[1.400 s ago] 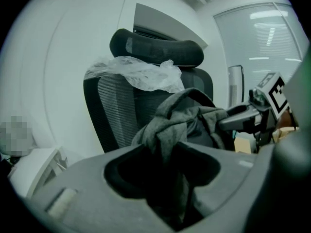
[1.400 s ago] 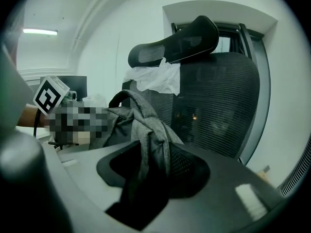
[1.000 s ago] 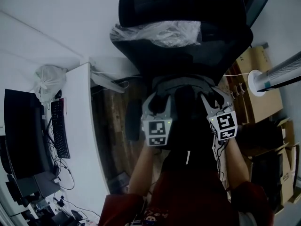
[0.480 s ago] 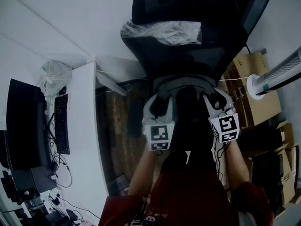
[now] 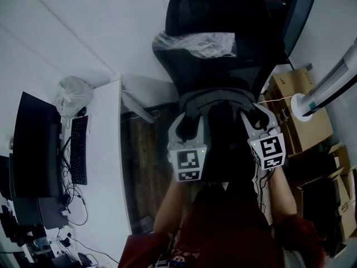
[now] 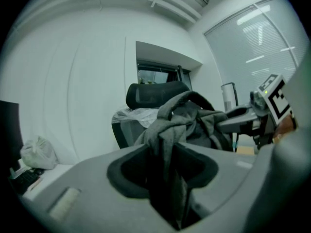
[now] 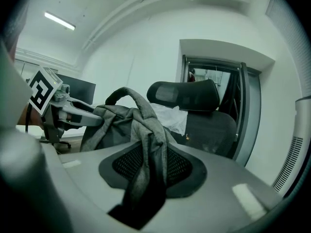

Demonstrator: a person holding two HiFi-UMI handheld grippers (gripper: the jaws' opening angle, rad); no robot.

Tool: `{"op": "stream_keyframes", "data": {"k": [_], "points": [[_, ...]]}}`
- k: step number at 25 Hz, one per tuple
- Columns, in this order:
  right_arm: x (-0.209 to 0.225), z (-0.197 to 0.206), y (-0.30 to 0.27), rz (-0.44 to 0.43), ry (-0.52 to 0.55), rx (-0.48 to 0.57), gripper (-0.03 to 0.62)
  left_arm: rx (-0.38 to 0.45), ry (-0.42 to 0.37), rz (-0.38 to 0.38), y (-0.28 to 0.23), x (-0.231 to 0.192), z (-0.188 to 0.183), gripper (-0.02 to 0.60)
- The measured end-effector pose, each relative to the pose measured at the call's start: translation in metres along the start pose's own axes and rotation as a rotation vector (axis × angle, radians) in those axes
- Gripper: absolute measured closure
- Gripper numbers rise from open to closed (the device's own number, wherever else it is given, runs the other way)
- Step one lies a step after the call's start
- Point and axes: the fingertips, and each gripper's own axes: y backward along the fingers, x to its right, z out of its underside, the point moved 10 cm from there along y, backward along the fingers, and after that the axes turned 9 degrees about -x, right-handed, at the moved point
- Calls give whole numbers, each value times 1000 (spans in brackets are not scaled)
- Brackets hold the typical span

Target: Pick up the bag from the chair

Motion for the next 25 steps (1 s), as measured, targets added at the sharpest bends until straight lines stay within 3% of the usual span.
{"op": "stream_keyframes", "data": {"k": [15,25], "points": [[-23,-45,41,-9,51,57,465,56,-9,-42,63,-8,-33,425],[-26,-28,87,-75,52,65,465,32,9,-103,110,35,-28,426]]}}
